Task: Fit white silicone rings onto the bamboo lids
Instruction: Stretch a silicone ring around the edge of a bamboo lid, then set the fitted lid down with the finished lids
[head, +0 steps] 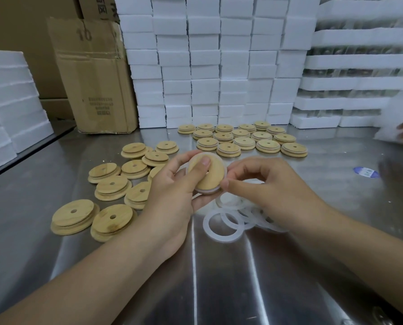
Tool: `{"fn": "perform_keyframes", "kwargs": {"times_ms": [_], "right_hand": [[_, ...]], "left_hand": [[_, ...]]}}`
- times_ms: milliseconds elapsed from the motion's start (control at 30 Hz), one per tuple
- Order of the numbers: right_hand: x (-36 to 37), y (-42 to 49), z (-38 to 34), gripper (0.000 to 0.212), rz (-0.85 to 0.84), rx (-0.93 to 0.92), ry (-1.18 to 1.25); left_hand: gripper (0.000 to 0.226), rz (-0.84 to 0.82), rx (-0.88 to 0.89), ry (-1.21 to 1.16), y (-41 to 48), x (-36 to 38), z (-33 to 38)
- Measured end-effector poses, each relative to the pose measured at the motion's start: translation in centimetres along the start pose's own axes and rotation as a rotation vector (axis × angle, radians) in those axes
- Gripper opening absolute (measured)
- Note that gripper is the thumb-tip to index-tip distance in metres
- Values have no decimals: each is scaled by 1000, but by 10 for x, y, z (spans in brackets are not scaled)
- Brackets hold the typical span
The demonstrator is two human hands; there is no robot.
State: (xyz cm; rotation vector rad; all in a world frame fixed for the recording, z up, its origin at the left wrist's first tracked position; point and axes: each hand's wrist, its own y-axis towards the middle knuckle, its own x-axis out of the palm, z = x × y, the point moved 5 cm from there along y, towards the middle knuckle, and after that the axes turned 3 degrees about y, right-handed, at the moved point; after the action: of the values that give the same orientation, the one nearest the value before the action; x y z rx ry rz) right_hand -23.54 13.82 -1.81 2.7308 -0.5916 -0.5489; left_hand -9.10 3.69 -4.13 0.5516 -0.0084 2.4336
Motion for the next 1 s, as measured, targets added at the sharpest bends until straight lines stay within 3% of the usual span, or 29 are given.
{"fn": "perform_keyframes", "kwargs": {"times_ms": [200, 300, 367, 533, 667, 767, 867, 1000], "right_hand": [[-5, 1, -4, 6, 61, -62, 75], [-2, 2, -4, 39, 29, -103, 21], [1, 2, 0, 57, -2, -108, -58], [-4, 3, 1, 80, -34, -173, -452], [-22, 8, -5, 73, 6, -231, -600], [-65, 20, 3, 70, 186, -132, -659], [-107, 27, 25, 87, 307, 42, -762], [-119, 28, 65, 83, 154, 318, -913]], "left_hand": [[27, 106, 0, 223, 3, -6, -4], [25, 97, 36, 282, 3, -2, -4], [21, 69, 71, 317, 3, 0, -4], [9, 31, 102, 369, 5, 1, -5], [19, 6, 77, 352, 2, 7, -4], [19, 66, 63, 344, 0, 5, -2], [21, 99, 40, 378, 0, 4, -2], [19, 110, 14, 421, -2, 3, -2]]}}
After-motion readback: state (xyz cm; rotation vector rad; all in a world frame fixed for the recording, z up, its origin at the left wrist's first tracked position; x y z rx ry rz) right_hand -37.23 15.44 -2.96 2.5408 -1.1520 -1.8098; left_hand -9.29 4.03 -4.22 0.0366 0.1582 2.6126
